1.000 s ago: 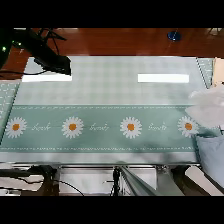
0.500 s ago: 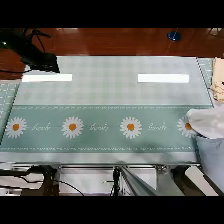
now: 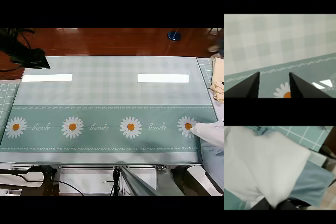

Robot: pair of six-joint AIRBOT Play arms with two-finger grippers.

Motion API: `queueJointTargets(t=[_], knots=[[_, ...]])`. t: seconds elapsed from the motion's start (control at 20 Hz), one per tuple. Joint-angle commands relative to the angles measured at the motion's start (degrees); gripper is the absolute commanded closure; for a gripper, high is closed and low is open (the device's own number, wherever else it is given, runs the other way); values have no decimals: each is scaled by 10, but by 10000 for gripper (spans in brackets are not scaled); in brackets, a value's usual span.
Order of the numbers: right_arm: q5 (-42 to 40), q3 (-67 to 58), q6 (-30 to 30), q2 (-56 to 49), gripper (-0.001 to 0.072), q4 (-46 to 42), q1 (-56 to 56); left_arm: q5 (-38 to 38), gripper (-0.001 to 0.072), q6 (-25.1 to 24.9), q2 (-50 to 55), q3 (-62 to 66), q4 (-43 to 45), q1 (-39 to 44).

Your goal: Fold the shirts.

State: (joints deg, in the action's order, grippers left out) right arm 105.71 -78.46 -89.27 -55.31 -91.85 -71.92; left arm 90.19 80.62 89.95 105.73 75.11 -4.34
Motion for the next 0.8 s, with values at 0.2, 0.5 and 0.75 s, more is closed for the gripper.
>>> queueJointTargets(t=[0.2,0.5,0.75], knots=[[10,97,10,10,689,-92,-33,-67,263,-5,7,0,1,-31],[10,251,17,13,688,-324,-34,-92,264,-33,7,0,1,-33],[-26,272,-14,-17,614,-321,-34,-92,264,-42,7,0,1,-33]])
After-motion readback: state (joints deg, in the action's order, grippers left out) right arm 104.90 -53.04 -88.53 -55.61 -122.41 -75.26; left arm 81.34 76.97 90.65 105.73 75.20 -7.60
